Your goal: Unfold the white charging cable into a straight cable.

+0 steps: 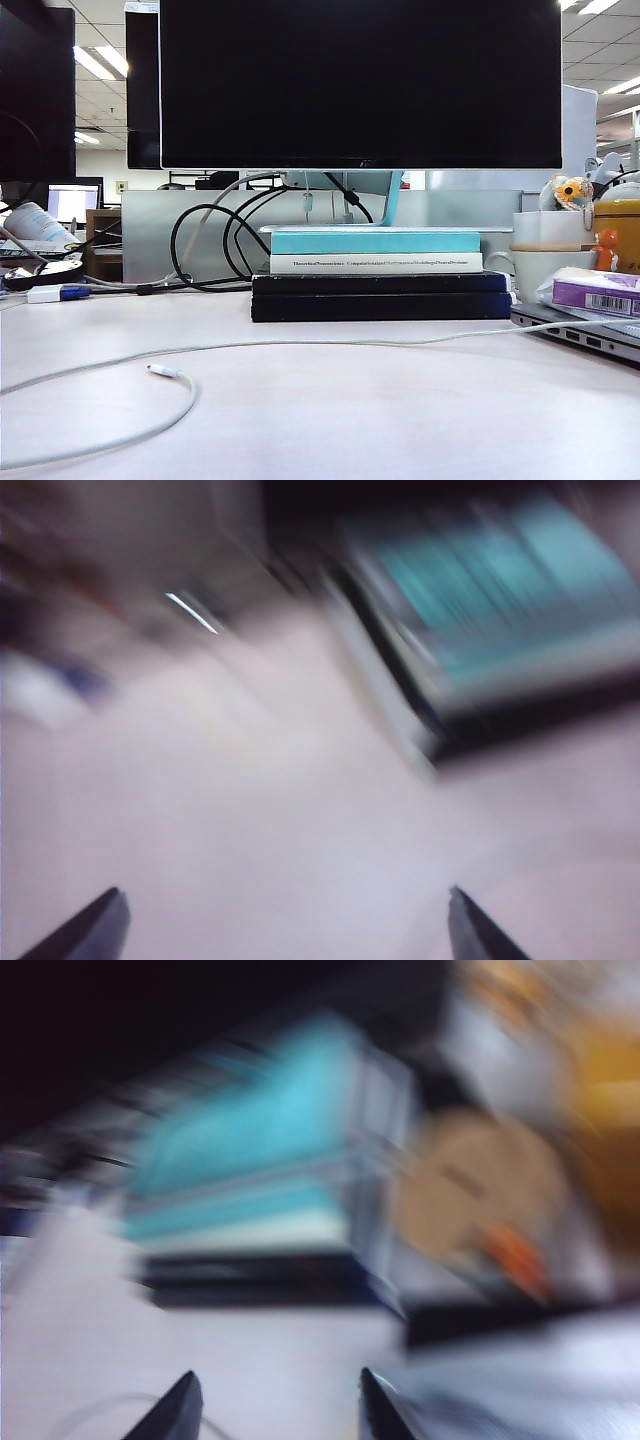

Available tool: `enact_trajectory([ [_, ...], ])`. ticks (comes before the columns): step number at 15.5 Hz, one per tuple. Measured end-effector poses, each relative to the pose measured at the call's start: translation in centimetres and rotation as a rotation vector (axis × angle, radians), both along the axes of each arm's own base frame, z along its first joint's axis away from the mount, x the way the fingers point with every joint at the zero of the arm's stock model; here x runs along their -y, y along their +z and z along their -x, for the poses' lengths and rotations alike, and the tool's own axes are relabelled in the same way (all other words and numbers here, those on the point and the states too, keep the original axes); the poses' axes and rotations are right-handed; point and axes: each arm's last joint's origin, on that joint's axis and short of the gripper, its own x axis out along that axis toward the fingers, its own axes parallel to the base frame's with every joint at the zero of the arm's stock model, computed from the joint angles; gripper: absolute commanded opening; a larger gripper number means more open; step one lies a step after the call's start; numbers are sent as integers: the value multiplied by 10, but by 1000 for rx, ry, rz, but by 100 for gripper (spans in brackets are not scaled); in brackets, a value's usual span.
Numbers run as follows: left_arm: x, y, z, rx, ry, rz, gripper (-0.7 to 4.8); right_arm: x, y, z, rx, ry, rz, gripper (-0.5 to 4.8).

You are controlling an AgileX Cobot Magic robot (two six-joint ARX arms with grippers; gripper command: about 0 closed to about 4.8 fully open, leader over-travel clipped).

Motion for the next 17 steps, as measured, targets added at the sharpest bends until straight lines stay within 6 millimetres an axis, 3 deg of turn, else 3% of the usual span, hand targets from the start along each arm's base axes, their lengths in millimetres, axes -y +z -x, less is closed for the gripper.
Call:
enact_trajectory([
  [4, -25, 19, 35, 140, 136, -11, 424, -18, 43, 40, 187, 0, 41, 203],
  [5, -28, 18, 39, 137, 169, -14, 390, -20, 47, 44, 179, -10, 6, 203],
  [6, -24, 14, 44, 135, 182, -32, 390, -24, 49, 54, 123, -40, -96, 202],
  [8, -18, -1, 46, 169, 196, -30, 389, -44, 85, 99, 362, -159, 9, 202],
  [9, -17, -6, 49, 196, 197, -28, 389, -48, 90, 109, 402, -200, 29, 198],
  [10, -16, -9, 51, 222, 191, -25, 377, -53, 93, 116, 432, -220, 42, 181],
  [12, -14, -19, 57, 270, 181, -11, 339, -68, 95, 128, 493, -208, 98, 62],
  [14, -15, -35, 65, 294, 209, 14, 339, -81, 94, 147, 557, -249, 238, 44],
  [15, -16, -49, 74, 347, 242, 17, 339, -82, 91, 167, 614, -375, 323, 25],
  [17, -17, -64, 93, 481, 242, 37, 291, -82, 67, 191, 701, -491, 332, -5],
])
